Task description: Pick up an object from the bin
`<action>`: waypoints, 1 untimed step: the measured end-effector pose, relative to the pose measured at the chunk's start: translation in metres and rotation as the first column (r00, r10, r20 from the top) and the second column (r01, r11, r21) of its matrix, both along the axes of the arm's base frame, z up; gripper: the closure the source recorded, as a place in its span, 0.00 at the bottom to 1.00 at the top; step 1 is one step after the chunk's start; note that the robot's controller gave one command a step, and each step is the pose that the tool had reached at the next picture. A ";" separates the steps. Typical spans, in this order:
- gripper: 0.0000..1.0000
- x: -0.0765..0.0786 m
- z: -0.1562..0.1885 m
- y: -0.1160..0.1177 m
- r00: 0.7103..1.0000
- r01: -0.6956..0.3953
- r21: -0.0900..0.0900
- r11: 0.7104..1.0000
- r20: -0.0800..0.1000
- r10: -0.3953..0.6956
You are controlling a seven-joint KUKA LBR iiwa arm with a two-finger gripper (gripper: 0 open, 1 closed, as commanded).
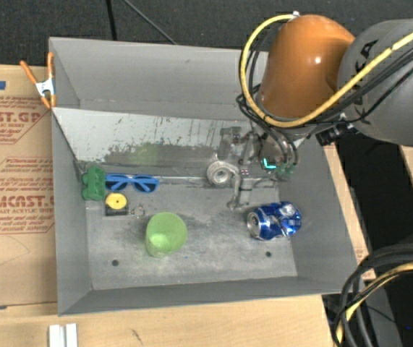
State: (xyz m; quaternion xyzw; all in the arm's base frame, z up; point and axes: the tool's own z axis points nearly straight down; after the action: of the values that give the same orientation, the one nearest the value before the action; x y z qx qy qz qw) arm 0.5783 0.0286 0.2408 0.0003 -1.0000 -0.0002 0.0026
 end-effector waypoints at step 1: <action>0.00 -0.082 -0.081 0.006 0.977 -0.215 0.001 0.977 0.000 0.215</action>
Offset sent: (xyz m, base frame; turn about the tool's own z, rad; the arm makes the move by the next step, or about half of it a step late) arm -0.0802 0.0051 -0.0792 -0.2157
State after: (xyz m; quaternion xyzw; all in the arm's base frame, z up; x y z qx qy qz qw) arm 0.4963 0.0346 0.1594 0.1085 -0.9941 -0.0004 0.0029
